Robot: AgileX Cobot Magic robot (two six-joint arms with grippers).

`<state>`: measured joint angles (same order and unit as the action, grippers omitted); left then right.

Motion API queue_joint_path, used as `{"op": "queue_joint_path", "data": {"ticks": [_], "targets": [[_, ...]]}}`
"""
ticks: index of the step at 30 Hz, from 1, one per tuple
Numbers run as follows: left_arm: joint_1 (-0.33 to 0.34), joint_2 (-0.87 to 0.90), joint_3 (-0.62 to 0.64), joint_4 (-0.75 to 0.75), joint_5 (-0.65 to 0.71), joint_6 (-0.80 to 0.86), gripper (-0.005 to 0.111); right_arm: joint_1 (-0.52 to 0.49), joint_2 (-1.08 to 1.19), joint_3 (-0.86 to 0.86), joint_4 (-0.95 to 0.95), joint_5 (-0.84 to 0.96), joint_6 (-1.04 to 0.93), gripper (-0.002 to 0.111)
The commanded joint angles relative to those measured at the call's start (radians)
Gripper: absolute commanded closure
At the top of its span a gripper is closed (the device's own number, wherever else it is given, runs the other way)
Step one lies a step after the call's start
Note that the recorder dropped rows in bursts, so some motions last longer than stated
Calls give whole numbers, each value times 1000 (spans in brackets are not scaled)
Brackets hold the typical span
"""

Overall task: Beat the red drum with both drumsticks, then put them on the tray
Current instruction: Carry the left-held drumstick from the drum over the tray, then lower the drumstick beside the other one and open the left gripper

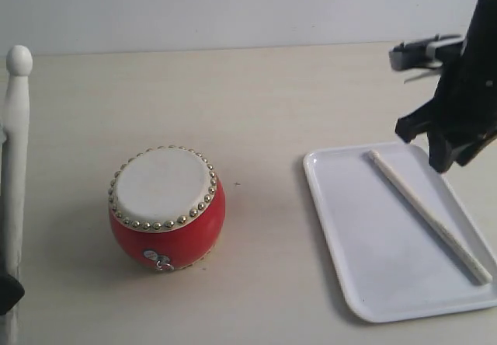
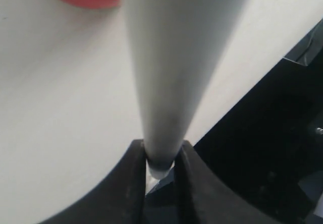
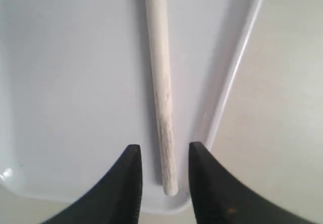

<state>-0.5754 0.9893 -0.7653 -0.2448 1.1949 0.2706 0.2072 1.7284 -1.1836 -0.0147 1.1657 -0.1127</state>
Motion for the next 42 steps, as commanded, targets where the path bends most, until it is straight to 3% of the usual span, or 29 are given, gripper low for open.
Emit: {"op": "queue_joint_path", "data": {"ticks": [1, 7, 10, 15, 18, 29, 42], "targets": [[-2, 2, -11, -154, -94, -11, 107, -3, -226, 39, 42, -97, 11, 76], [-55, 108, -17, -442, -255, 25, 107, -3, -534, 153, 69, -171, 25, 76], [-127, 194, -40, -524, -339, 36, 107, -3, -665, 190, 67, -191, 40, 76], [-302, 377, -190, -596, -444, 36, 107, -3, -817, 212, 67, -180, 65, 76], [-358, 488, -281, -649, -487, 36, 107, -3, -863, 212, 67, -174, 65, 76], [-371, 874, -541, -941, -386, 92, 107, -3, -879, 212, 91, -149, 73, 76], [-374, 1132, -731, -1009, -358, -18, 107, -3, -879, 212, 91, -151, 71, 76]]}}
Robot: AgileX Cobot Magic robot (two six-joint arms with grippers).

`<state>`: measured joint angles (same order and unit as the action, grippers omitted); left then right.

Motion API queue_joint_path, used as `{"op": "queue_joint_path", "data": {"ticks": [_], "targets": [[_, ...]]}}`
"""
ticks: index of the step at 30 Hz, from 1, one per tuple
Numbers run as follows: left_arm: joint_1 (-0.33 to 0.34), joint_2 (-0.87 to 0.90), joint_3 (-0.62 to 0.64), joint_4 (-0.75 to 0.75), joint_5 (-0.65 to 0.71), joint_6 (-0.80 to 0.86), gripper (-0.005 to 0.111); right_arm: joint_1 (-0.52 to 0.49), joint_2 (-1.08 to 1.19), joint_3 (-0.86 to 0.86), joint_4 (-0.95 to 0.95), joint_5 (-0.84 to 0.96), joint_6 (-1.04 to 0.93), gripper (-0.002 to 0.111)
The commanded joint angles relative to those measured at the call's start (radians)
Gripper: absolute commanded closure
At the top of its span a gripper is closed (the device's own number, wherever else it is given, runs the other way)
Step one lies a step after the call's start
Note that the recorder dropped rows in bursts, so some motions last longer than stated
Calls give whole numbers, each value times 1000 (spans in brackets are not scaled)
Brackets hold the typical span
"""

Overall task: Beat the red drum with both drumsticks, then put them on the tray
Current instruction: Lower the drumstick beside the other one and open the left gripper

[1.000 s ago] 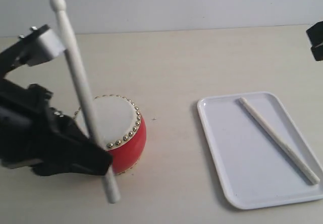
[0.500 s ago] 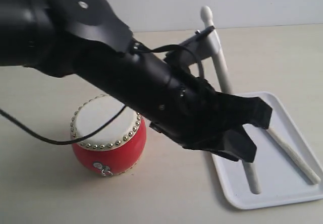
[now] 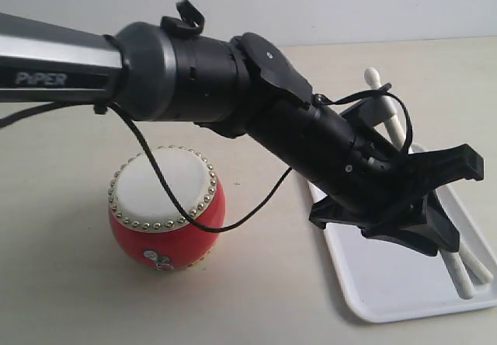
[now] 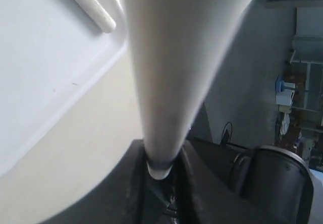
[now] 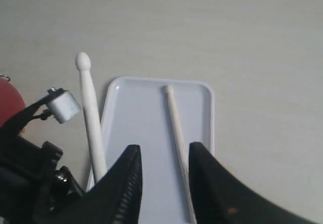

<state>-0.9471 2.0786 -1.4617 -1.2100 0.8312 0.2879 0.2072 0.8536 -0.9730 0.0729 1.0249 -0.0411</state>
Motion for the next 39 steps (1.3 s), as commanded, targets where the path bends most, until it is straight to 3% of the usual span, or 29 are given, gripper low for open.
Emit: {"op": "queue_joint_path", "data": {"ticks": [1, 10, 39], "targets": [[-3, 56, -43, -59, 4, -35, 107, -3, -5, 2, 3, -10, -1, 76], [-3, 139, -61, -161, -14, -68, 107, -3, -5, 2, 3, -10, -1, 76], [11, 224, -61, -164, -52, -143, 107, -3, -5, 2, -1, -10, -9, 76]]}}
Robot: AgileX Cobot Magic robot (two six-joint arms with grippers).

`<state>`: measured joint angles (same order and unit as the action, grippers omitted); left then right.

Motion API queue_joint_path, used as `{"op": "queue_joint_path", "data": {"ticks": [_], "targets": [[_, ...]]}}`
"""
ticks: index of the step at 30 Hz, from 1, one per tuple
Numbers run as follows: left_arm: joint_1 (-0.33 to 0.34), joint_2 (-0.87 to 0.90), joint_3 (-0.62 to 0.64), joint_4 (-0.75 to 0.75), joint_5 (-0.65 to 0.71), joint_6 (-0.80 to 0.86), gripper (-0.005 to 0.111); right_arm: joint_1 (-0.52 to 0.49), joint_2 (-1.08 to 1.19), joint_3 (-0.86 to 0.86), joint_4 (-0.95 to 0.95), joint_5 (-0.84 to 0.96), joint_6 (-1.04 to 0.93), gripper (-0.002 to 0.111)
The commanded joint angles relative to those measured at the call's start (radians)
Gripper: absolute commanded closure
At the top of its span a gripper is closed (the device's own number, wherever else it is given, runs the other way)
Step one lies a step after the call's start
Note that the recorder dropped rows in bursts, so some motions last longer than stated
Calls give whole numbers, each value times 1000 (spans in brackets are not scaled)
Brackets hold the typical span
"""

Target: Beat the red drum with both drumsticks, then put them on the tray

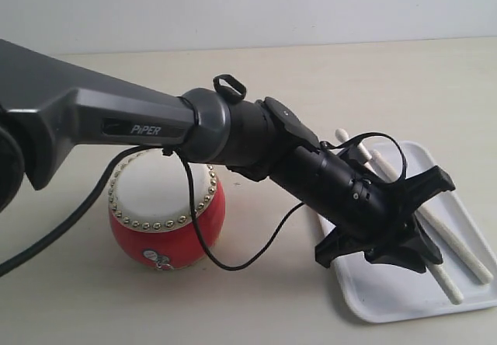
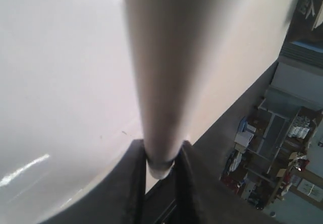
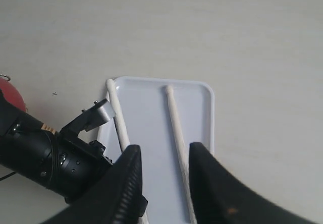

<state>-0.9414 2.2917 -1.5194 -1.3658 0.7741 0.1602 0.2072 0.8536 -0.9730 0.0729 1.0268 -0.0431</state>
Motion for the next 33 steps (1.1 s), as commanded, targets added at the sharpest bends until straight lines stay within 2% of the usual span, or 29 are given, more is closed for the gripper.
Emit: {"op": "queue_joint_path", "data": {"ticks": [1, 9, 14, 17, 27, 31, 33], "targets": [[6, 11, -4, -10, 5, -15, 107, -3, -5, 2, -1, -12, -7, 76], [9, 20, -4, -12, 5, -15, 104, -3, -5, 2, -1, -14, -15, 76], [18, 20, -4, -12, 7, -15, 80, -3, -5, 2, -1, -15, -17, 76], [23, 20, -4, -12, 11, -15, 71, -3, -5, 2, -1, -15, -19, 76], [45, 20, -4, -14, 22, -15, 72, -3, -5, 5, -1, -32, -25, 76], [60, 20, -4, -3, 69, 1, 72, -3, -5, 12, -1, -37, -25, 76], [67, 10, -4, 16, 116, 28, 76, -3, -3, 12, -3, -35, -46, 76]]}}
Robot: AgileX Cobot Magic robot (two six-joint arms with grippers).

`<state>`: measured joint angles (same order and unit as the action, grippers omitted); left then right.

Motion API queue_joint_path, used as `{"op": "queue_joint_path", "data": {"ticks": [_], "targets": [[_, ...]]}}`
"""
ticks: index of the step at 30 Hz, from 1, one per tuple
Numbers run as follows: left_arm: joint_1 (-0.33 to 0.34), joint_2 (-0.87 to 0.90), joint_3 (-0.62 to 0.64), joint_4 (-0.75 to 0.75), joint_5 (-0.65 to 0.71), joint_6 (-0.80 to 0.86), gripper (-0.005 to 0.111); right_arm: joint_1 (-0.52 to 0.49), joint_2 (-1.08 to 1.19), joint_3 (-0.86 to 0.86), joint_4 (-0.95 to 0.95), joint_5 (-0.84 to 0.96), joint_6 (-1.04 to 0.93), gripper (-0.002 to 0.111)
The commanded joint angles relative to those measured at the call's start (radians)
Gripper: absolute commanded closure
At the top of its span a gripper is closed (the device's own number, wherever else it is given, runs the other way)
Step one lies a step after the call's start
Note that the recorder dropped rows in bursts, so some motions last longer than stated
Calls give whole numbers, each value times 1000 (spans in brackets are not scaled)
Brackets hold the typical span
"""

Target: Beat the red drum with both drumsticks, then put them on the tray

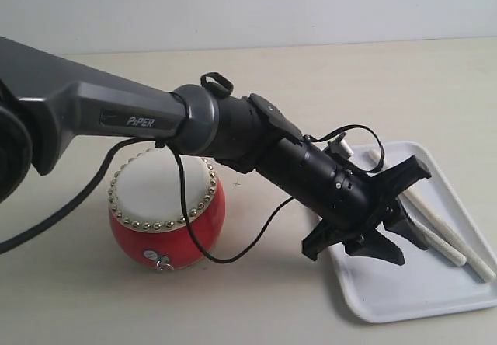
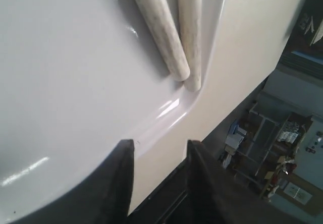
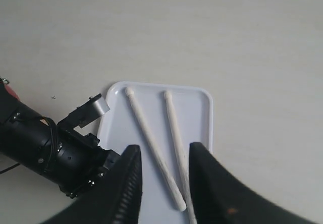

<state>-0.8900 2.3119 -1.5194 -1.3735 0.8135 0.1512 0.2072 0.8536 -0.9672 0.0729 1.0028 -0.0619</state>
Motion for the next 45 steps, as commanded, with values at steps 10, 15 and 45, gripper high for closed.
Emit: {"op": "queue_joint_path", "data": {"ticks": [10, 15, 45], "targets": [[19, -500, 91, 463, 40, 124, 107, -3, -28, 9, 81, -34, -71, 108], [-18, -1027, 532, 525, -546, 323, 107, -3, -254, 182, 231, -270, -239, 108], [-16, -1635, 1042, 722, -863, 824, 107, -3, -411, 364, 237, -342, -249, 108]]}}
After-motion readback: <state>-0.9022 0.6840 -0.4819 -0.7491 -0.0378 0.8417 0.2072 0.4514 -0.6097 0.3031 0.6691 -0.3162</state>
